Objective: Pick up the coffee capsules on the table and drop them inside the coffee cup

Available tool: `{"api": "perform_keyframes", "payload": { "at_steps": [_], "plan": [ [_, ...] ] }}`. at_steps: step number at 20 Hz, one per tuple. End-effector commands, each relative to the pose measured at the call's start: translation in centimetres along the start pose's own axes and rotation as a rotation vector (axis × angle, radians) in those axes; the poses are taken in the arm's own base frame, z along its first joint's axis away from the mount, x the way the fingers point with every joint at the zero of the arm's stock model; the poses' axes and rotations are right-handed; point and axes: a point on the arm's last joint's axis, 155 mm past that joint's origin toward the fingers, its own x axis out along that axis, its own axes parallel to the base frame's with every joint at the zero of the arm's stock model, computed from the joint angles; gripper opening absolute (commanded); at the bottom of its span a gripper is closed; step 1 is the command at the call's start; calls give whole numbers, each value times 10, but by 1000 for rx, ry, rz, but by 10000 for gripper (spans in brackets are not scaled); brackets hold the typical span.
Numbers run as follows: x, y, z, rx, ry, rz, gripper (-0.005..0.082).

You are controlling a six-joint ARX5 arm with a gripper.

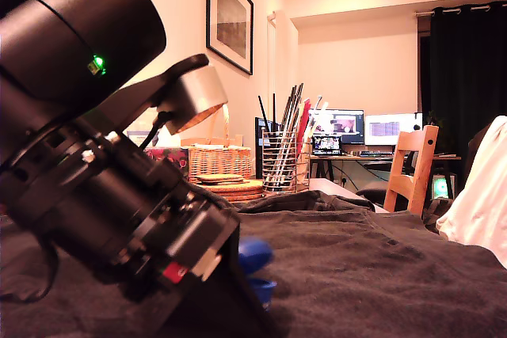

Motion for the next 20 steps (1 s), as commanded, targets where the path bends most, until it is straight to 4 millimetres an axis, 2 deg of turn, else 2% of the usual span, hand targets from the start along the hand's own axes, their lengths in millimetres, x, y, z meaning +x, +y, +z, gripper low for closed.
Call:
{"api": "perform_keyframes", "payload": {
  "at_steps": [1, 7, 10, 13, 17, 20],
  "plan": [
    [2, -2, 6, 11, -13, -5, 246],
    [1, 0, 21, 16, -61, 0, 246],
    [-6, 8, 37, 10, -117, 26, 246],
    [-24, 21, 64, 5, -208, 73, 246],
    [-62, 41, 102, -6, -345, 140, 246],
    [-89, 60, 120, -23, -424, 200, 246]
  ]
}}
